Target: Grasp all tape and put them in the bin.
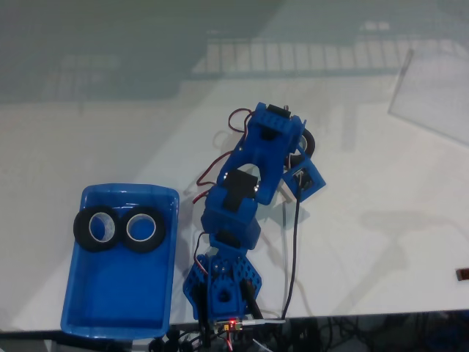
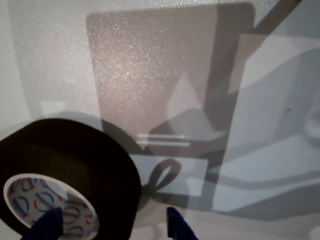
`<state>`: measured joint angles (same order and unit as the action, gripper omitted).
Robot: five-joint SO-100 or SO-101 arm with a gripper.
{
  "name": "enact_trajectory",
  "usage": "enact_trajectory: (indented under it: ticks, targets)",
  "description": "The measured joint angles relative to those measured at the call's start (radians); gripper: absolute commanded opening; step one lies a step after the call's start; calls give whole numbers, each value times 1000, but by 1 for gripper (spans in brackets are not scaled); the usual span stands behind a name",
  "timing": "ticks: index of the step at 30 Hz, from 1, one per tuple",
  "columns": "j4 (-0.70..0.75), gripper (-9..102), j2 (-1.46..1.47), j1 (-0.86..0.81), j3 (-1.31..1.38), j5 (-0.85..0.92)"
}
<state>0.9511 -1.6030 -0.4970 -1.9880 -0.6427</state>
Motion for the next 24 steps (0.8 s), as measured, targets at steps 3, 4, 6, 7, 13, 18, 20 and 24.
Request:
enact_trajectory:
  ticks: [3,4,6,7,13,18,20,24]
  targets:
    - [2,18,46,0,31,6]
    - [2,14,58,0,41,9]
    - [2,7,84,-3,64,17]
    - [6,1,97,-6,81,20]
    - [43,0,138,-11,138,15]
    - [46,0,137,-5,140,23]
    - [71,0,117,9,137,37]
    - [100,0,25,52,123,77]
